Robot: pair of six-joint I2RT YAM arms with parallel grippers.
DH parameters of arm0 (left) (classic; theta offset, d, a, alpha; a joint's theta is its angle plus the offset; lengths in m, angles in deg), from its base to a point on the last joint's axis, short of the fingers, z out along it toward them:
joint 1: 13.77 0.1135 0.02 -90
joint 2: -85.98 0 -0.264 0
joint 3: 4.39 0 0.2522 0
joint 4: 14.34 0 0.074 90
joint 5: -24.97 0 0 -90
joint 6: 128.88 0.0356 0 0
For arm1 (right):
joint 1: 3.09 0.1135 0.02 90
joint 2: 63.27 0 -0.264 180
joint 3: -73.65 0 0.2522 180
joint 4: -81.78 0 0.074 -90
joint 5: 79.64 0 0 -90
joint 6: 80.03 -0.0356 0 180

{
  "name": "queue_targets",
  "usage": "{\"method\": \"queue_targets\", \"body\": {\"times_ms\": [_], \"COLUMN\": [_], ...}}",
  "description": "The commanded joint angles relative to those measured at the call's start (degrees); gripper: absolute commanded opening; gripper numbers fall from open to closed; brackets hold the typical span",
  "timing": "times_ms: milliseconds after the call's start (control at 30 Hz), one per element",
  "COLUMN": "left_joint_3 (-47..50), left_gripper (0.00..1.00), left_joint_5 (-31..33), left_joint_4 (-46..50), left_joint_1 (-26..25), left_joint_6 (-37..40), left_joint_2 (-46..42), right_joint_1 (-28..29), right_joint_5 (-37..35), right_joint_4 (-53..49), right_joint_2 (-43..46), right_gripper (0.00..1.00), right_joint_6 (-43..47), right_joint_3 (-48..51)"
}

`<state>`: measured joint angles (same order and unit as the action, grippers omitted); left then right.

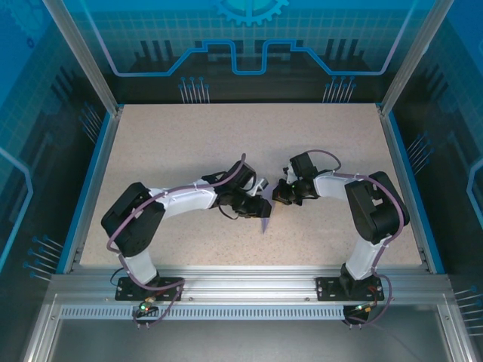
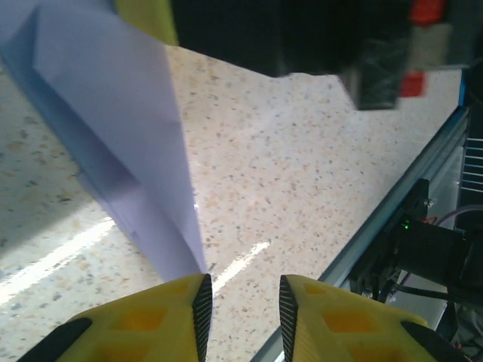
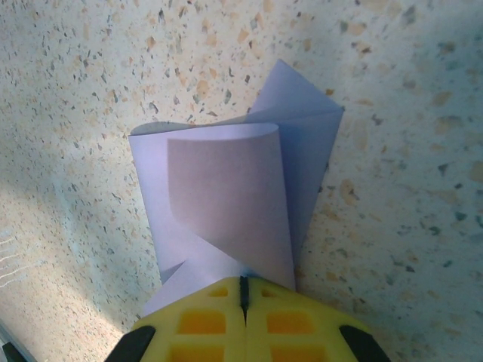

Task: Fold a paper plane with a square sheet of paper (fold left side to right side)
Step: Fold the wing for the fifth time at the center of the table.

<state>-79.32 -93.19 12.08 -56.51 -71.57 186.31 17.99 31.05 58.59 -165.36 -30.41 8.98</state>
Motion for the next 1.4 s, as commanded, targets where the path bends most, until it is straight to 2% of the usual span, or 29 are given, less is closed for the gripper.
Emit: {"method": "queue_targets", "body": {"times_ms": [0,567,1367], "left_joint_3": [-3.1,-8.3,-7.5], "left_gripper": [0.31,0.33,0.31], "left_joint_5": [-0.6,3.9,9.1], "left_joint_4": [1.6,5.1,8.4], "left_joint_1": [-1.6,-2.0,-2.1], "left_joint_6": [1.3,3.2,2.7], "left_joint_2": [1.5,10.5,12.5], "right_joint_1": [1.0,1.0,1.1], "right_joint_5": [-3.4,-3.7,-4.3], "right_joint_4": [-6.0,-6.6,-7.0], "right_joint_2": [-2.5,-2.4,-1.8], "right_gripper": [0.01,0.01,0.01], "right_joint_6": [1.1,1.3,1.6], "right_joint_3": [0.9,0.8,0.8]}}
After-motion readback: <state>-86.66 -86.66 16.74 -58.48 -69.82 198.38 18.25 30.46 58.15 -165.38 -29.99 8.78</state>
